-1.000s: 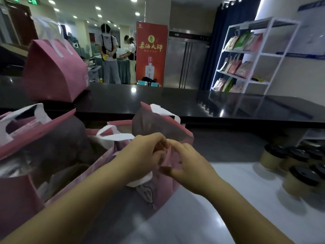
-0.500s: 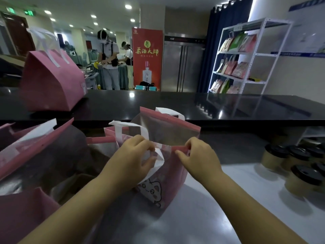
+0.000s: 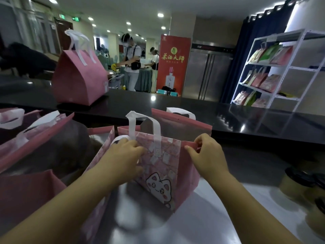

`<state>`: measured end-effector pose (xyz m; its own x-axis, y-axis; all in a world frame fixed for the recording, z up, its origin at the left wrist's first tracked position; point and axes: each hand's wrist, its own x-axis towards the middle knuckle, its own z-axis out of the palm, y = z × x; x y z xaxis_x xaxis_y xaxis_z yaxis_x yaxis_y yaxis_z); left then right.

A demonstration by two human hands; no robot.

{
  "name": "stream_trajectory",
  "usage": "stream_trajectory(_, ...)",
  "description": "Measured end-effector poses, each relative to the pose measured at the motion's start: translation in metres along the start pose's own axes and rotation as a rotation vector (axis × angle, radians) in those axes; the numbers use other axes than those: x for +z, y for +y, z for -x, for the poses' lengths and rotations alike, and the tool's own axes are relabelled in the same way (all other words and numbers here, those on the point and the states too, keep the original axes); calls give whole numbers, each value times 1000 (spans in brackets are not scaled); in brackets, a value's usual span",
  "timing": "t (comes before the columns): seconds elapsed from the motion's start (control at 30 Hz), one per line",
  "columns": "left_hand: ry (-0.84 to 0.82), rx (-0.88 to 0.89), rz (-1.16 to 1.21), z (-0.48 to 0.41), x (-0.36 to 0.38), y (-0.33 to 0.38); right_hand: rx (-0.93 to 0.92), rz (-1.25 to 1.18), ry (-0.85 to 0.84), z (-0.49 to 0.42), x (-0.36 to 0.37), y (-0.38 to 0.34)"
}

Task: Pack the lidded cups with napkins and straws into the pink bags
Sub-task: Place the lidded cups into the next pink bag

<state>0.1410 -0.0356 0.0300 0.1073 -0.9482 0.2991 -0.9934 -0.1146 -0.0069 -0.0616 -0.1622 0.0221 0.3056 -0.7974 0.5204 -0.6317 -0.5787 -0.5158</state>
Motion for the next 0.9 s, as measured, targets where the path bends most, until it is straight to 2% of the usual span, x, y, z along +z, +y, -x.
stream_trajectory(0.13,234,-56,6,0,-10,-6,12,-19,-4,6,-2,9)
stream_trajectory(0.23,318,-120,-55,-4,-18,-6,78,10,-111,5,-15,24)
stream_trajectory(0.4,163,-218,-203,-20,-20,1,124,129,-217,1,-43,50)
stream_trajectory(0.57,-7,-124,-252,-34,-7,34,126,60,-252,1,-70,83)
stream_trajectory(0.67,-22,-78,-80,-39,4,62,110,33,-262,0,-91,107)
stream_trajectory(0.73,-1,-75,168,-42,11,83,96,-5,-283,1,-106,123)
stream_trajectory(0.8,57,-93,376,-44,17,102,82,-43,-304,2,-120,139)
stream_trajectory(0.9,200,-66,455,-47,28,130,76,-92,-335,6,-141,167)
